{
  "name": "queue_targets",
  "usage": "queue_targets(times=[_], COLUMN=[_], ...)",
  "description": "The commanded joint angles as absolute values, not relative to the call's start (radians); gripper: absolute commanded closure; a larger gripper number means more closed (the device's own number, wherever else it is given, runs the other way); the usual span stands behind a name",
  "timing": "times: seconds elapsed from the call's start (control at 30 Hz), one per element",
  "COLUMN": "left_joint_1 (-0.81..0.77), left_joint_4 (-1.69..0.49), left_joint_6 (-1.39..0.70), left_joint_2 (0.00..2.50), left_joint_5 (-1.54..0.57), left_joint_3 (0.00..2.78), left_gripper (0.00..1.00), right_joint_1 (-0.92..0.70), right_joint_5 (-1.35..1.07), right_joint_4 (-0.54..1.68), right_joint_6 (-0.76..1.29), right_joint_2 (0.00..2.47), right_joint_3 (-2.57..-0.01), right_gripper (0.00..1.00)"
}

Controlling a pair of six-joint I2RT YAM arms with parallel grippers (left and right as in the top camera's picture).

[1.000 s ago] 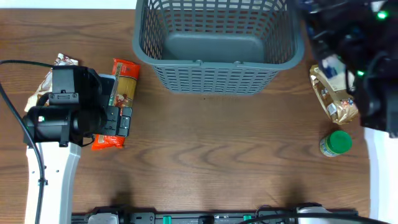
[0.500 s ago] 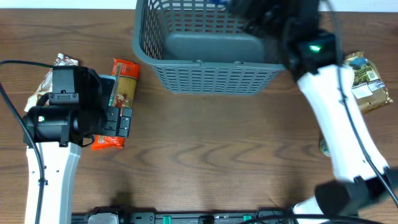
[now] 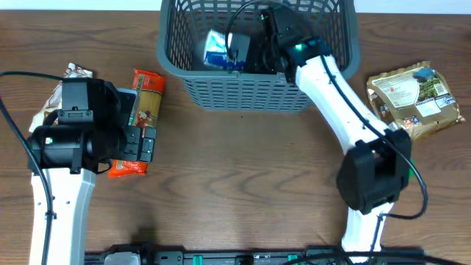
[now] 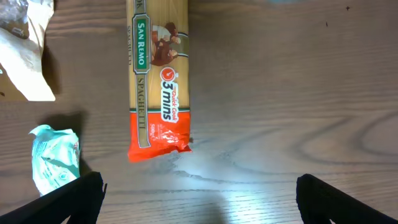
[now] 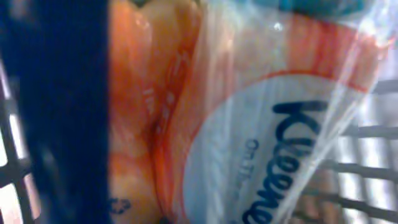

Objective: Pack container
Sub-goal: 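Lift the Kleenex pack with right gripper and drop it into basket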

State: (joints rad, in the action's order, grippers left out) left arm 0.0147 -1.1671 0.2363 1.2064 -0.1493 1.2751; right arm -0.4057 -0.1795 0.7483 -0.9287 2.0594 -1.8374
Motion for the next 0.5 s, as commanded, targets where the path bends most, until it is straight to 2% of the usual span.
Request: queue_targets(times=[0.0, 0.07, 0.13, 0.23, 0.27, 0.3, 0.33, 0.43, 0.47], left_joint_1=[0.01, 0.01, 0.01, 0.01, 0.01, 0.01, 0.01, 0.01, 0.01], left_joint_4=[-1.17, -1.17, -1.17, -1.171, -1.17, -1.171, -1.17, -1.17, -1.17], left_joint_6=[0.242, 0.242, 0.242, 0.242, 0.242, 0.242, 0.242, 0.242, 0.242], left_joint_2=[1.206, 1.206, 1.206, 1.206, 1.206, 1.206, 1.206, 1.206, 1.206], left_joint_5=[-0.138, -0.138, -0.138, -0.138, -0.138, -0.138, -0.138, -0.138, -0.138], left_joint_3=[1.296, 1.296, 1.296, 1.296, 1.296, 1.296, 1.296, 1.296, 1.296], left_gripper=[0.02, 0.02, 0.02, 0.01, 0.01, 0.01, 0.01, 0.01, 0.01], right_joint_1=[-0.399, -0.398, -0.398, -0.398, -0.399, -0.4, -0.4, -0.399, -0.398], right_joint_5=[-0.192, -0.192, -0.192, -0.192, -0.192, -0.192, -0.192, -0.191, -0.188], right_joint_4=[0.761, 0.764, 0.763, 0.761, 0.758, 0.756, 0.753, 0.743, 0.735], right_joint_6=[-0.931, -0.931, -0.931, -0.916, -0.912, -0.912, -0.912, -0.899, -0.878], right_joint_2=[2.078, 2.078, 2.069, 2.044, 2.032, 2.017, 2.0, 1.952, 1.935], right_joint_3=[-1.858, -1.858, -1.858, -1.86, -1.86, -1.86, -1.86, -1.861, -1.861], right_gripper=[0.99, 0.98, 0.87, 0.77, 0.6, 0.33, 0.3, 0.35, 0.33])
